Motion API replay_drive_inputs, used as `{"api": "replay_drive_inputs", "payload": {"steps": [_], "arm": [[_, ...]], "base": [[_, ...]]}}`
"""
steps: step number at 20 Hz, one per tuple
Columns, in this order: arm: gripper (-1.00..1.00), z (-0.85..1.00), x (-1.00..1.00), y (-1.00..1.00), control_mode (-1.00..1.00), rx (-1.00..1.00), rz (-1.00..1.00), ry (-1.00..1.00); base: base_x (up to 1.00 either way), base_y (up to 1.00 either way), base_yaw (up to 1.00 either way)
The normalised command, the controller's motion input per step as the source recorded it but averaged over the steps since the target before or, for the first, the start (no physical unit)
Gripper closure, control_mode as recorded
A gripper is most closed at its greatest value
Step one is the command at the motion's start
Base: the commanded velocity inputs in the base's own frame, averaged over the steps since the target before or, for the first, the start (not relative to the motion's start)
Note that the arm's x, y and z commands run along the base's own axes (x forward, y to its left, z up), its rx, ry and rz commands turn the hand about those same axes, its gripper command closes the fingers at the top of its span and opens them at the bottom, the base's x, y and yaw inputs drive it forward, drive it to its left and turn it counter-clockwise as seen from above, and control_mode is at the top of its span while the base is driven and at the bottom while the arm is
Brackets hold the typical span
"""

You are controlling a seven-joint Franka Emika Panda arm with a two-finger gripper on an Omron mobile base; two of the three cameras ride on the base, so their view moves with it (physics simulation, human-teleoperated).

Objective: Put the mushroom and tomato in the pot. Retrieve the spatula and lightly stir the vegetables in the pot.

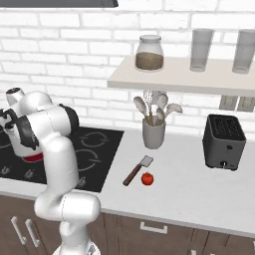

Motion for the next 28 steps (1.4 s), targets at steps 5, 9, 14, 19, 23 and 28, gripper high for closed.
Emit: {"api": "replay_drive_inputs", "payload": {"steps": [5, 9, 14, 19, 23, 28], "arm": [[-1.00, 0.24, -0.18, -0.26, -1.00, 0.01, 0.00, 0.00], [-1.00, 0.00, -0.13, -0.18, -1.00, 0.09, 0.01, -0.01], [-1.00, -0.49, 0.48, -0.05, -1.00, 0.16, 0.13, -0.13], [-1.00, -0.16, -0.15, 0.11, -1.00, 0.14, 0.27, -0.24], [-1.00, 0.01, -0.31, 0.33, -1.00, 0.08, 0.06, -0.03], [-1.00, -0.04, 0.09, 0.19, -1.00, 0.01, 0.00, 0.02]], "base": [[0.00, 0.00, 0.00], [0.00, 0.00, 0.00], [0.00, 0.00, 0.00], [0.00, 0.00, 0.00], [0.00, 0.00, 0.00], [0.00, 0.00, 0.00]]}}
